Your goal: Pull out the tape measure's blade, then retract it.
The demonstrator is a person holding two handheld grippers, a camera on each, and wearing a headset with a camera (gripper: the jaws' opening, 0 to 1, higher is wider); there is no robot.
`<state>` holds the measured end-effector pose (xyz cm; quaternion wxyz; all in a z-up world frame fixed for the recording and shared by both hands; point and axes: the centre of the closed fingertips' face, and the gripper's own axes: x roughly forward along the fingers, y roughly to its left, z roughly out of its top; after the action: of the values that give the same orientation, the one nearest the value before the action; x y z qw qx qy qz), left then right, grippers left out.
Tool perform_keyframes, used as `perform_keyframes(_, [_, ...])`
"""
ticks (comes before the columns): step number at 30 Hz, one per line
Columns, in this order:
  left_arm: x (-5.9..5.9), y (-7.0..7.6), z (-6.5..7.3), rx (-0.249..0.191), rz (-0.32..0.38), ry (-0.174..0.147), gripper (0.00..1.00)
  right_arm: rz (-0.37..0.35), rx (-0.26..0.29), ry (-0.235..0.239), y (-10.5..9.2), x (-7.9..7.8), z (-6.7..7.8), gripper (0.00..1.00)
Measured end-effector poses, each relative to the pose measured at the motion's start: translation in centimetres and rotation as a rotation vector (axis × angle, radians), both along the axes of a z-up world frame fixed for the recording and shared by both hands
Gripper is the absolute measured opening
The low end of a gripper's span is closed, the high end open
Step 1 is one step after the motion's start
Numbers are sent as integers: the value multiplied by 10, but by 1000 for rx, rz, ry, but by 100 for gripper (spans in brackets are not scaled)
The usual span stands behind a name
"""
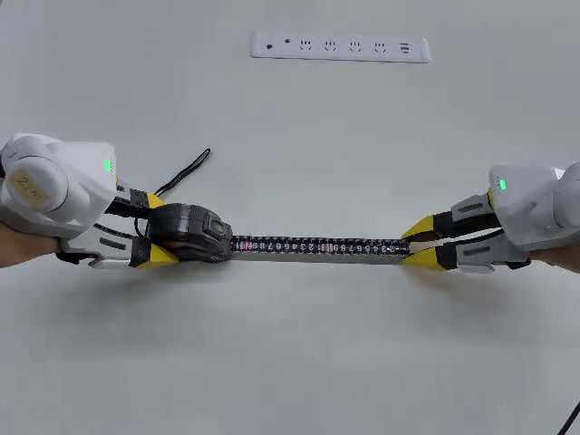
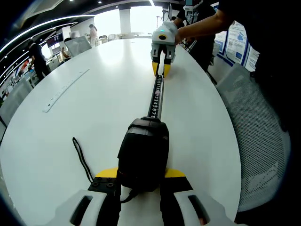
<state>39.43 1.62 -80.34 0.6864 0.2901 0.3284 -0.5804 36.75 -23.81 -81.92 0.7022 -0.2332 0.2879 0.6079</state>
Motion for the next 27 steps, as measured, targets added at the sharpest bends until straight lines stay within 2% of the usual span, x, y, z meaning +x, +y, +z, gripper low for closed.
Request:
perform_keyframes(13, [0, 0, 0, 3, 1, 0, 28, -9, -15, 0, -13, 0, 0, 11])
perform_keyframes(20, [0, 0, 0, 4, -1, -1, 29, -10, -15, 0, -14, 0, 0, 11])
perform_keyframes(27, [1, -2, -1, 49, -6, 12, 29, 1, -45, -6, -17, 0, -1, 12])
